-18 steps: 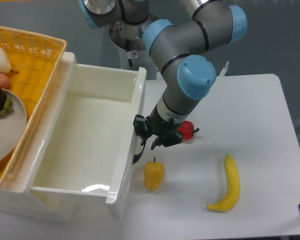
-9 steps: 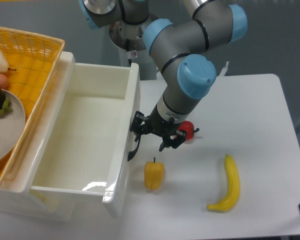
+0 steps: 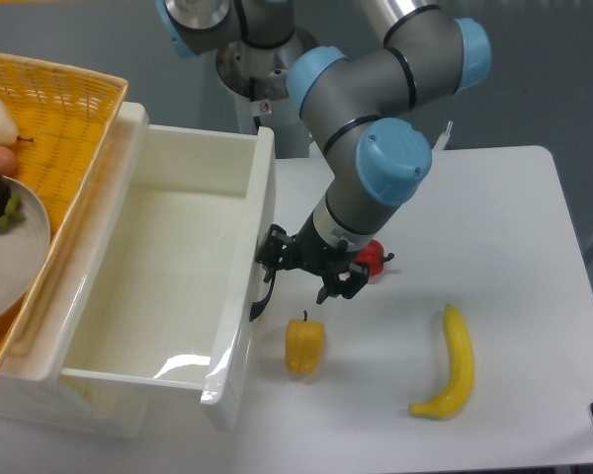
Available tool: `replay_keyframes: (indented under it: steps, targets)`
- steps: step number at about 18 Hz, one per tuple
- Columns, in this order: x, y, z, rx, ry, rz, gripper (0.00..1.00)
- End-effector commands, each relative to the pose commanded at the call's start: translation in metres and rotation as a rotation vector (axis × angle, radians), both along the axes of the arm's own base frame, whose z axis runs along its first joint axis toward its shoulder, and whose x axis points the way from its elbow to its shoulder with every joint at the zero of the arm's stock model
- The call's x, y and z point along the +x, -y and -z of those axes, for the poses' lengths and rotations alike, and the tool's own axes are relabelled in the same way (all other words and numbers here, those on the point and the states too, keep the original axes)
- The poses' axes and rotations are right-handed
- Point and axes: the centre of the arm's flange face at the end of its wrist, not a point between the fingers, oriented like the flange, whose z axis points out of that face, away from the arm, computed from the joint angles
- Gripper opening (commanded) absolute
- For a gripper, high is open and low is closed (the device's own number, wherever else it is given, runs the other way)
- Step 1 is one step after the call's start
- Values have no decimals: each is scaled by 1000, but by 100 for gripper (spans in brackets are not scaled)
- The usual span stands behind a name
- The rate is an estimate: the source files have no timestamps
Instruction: Slide open the top white drawer
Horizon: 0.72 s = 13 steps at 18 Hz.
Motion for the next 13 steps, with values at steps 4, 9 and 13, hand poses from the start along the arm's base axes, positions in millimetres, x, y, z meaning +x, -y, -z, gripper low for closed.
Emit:
replay_keyframes:
  steps: [4,9,13]
  targets:
    - [-7,5,0,20,20,-23,99]
    - [-17,12,-1,33,31,-46,99]
    - [-30,26,-9,45,10,-63,100]
